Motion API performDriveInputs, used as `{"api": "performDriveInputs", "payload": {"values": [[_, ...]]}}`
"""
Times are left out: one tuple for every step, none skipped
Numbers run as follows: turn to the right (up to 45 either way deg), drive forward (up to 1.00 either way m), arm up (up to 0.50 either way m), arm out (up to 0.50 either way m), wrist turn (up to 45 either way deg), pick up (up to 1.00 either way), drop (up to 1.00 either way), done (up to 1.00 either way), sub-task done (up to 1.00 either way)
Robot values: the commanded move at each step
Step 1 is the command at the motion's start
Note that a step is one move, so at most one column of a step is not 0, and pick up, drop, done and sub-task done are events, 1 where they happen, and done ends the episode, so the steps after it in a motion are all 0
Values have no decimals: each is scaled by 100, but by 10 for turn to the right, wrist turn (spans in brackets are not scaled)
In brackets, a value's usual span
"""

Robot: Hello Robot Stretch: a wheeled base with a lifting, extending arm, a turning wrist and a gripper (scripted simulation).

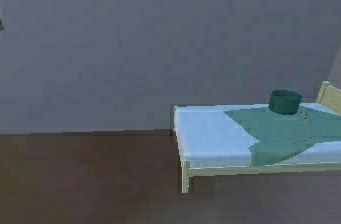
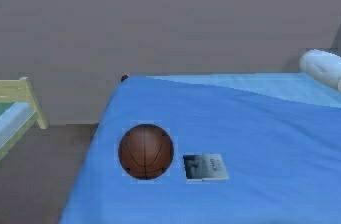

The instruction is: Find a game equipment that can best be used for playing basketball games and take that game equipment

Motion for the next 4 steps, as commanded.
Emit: {"api": "performDriveInputs", "payload": {"values": [[0, 0, 38, 0, 0, 0, 0, 0, 0], [0, 0, 0, 26, 0, 0, 0, 0, 0], [0, 0, 0, 0, 450, 0, 0, 0, 0], [0, 0, 0, 0, 450, 0, 0, 0, 0]]}}
